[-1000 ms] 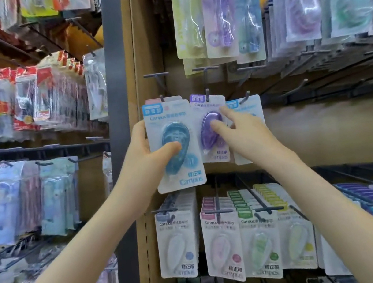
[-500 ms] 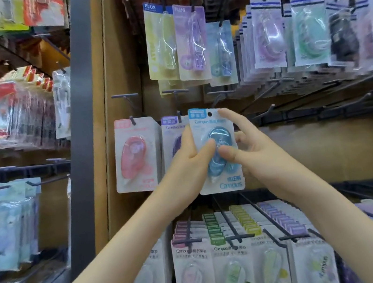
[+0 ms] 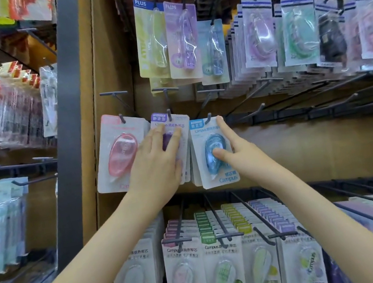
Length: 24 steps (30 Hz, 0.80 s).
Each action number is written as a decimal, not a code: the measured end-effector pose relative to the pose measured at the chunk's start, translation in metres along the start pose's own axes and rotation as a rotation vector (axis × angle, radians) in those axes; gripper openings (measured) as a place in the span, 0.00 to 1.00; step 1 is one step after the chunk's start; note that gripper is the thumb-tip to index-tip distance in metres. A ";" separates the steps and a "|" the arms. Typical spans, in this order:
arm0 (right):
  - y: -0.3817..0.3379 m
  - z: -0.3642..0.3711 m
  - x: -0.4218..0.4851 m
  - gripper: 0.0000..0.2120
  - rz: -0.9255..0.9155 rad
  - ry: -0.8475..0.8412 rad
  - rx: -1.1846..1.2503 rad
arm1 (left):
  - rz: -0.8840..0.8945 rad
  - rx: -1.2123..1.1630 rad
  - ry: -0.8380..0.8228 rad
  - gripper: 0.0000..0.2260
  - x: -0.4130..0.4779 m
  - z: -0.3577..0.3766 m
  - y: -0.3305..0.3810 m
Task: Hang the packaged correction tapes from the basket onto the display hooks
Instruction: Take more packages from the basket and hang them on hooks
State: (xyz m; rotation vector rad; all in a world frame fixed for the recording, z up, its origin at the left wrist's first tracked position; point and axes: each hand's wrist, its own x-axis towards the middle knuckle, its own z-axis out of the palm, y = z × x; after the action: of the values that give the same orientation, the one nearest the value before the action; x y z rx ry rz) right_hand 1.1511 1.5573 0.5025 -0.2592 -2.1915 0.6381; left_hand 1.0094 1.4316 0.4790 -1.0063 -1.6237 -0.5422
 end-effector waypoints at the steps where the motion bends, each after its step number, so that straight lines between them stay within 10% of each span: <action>1: 0.000 0.002 0.000 0.35 0.004 0.004 -0.017 | -0.007 0.009 -0.020 0.30 0.000 -0.001 0.000; 17: 0.007 0.029 -0.002 0.33 -0.079 0.187 -0.165 | -0.017 -0.173 -0.028 0.28 -0.001 -0.014 0.003; 24: 0.013 0.029 -0.020 0.38 -0.231 0.241 -0.471 | 0.039 0.106 0.014 0.29 -0.003 -0.010 0.015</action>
State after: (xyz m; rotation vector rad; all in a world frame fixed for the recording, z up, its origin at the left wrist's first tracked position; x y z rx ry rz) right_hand 1.1412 1.5500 0.4669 -0.3013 -2.0696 -0.0442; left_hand 1.0277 1.4313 0.4767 -0.9512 -1.5998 -0.4311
